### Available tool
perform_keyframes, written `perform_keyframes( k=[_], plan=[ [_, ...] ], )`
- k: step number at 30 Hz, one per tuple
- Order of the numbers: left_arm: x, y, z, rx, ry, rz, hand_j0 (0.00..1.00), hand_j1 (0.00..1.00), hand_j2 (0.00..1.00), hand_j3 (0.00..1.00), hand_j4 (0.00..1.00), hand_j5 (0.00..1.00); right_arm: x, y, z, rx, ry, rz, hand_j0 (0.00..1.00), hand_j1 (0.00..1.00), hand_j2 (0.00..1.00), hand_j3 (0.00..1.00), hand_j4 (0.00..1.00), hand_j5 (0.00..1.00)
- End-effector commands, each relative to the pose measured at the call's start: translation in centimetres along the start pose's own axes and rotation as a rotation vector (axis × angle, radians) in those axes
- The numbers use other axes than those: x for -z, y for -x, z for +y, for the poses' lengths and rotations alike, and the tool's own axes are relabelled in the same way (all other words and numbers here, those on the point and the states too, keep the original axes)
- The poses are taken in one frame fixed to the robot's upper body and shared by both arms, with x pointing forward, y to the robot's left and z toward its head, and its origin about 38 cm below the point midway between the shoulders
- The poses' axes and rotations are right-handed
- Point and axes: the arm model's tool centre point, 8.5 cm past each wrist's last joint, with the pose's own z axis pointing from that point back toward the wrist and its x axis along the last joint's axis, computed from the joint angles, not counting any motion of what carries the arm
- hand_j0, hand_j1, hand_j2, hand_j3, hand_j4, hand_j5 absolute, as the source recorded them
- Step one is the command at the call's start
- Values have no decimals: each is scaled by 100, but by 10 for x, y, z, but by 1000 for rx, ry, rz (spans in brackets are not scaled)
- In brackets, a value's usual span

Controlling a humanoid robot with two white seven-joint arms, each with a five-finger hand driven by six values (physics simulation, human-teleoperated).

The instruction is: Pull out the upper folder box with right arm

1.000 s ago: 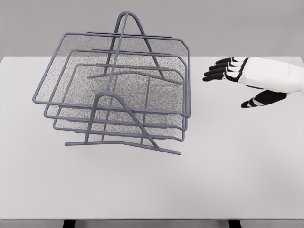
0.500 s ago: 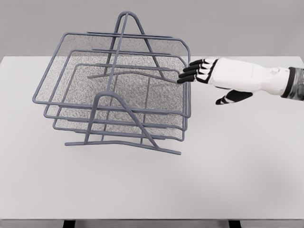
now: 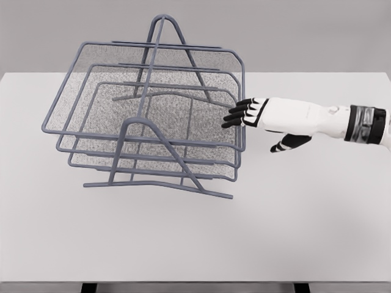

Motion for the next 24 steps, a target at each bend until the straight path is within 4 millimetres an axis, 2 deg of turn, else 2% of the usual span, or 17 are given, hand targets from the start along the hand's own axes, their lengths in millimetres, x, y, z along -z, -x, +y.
perform_keyframes(
  k=[1, 10, 15, 24],
  plan=[
    [0, 0, 0, 0, 0, 0, 100, 100, 100, 100, 100, 100, 0, 1, 6, -42, -41, 12, 100, 100, 100, 100, 100, 100],
    [0, 0, 0, 0, 0, 0, 100, 100, 100, 100, 100, 100, -15, 5, 5, -44, -54, 43, 100, 100, 100, 100, 100, 100],
    [0, 0, 0, 0, 0, 0, 100, 100, 100, 100, 100, 100, -33, 10, 2, -50, -69, 82, 100, 100, 100, 100, 100, 100],
    [0, -1, 0, 0, 0, -1, 100, 100, 100, 100, 100, 100, -51, 13, 2, -53, -93, 121, 100, 100, 100, 100, 100, 100]
  ],
)
